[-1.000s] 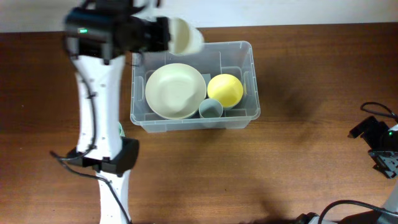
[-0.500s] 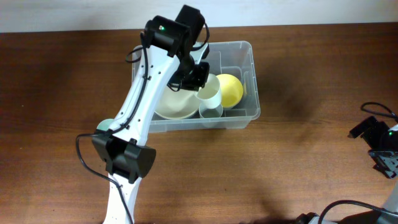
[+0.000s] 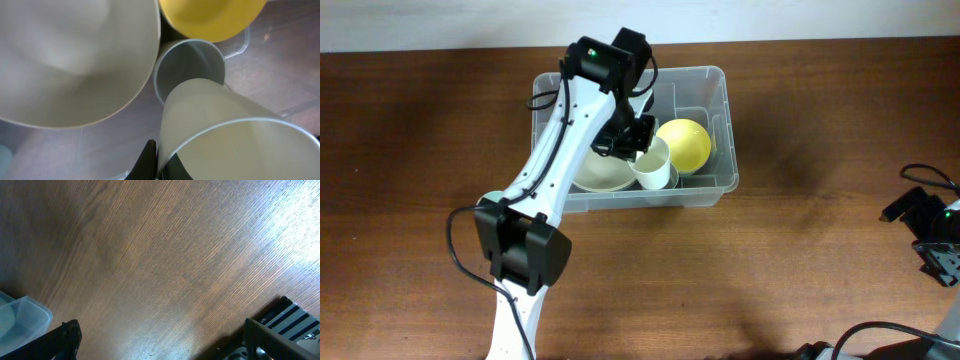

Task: Pack container
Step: 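Lower the white cup into the grey-white cup and release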

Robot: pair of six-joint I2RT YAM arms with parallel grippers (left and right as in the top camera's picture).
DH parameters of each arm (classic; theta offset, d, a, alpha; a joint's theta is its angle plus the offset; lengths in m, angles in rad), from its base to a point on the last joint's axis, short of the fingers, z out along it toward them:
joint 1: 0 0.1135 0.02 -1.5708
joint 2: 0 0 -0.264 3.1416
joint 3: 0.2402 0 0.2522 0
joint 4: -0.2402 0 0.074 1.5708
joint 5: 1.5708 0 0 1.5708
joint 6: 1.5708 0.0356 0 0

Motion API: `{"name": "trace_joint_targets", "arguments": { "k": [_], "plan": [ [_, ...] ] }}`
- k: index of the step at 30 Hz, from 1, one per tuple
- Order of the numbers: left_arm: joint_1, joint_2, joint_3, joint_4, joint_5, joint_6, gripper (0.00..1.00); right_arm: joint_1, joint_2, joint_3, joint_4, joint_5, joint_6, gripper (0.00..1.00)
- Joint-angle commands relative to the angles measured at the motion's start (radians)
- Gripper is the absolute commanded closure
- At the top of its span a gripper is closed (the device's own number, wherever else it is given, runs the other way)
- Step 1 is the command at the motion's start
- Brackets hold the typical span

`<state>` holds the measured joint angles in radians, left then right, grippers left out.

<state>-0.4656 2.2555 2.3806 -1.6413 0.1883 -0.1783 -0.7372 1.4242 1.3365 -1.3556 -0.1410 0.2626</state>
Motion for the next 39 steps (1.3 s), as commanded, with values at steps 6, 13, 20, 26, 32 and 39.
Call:
{"name": "trace_joint_targets", "arguments": {
  "k": [6,13,20,26,32,39],
  "plan": [
    [-0.053,-0.007,-0.024,0.029,-0.025,0.016,0.98,-0.003,-0.002,-0.001,0.003,-0.006,0.007,0.01],
    [-0.057,0.005,-0.024,0.033,-0.045,0.011,0.98,-0.003,-0.002,-0.001,0.003,-0.006,0.007,0.01],
    [-0.057,0.012,-0.024,0.055,-0.085,0.012,0.91,-0.003,-0.002,-0.001,0.003,-0.005,0.007,0.01],
    [-0.057,0.027,-0.024,0.070,-0.085,0.012,0.90,-0.003,-0.002,-0.001,0.003,-0.005,0.007,0.01],
    [-0.057,0.030,-0.024,0.082,-0.085,0.012,0.84,-0.003,-0.002,-0.001,0.003,-0.005,0.007,0.01],
    [-0.036,0.029,0.006,0.075,-0.157,0.012,0.01,-0.003,-0.002,-0.001,0.003,-0.005,0.007,0.01]
  ]
}}
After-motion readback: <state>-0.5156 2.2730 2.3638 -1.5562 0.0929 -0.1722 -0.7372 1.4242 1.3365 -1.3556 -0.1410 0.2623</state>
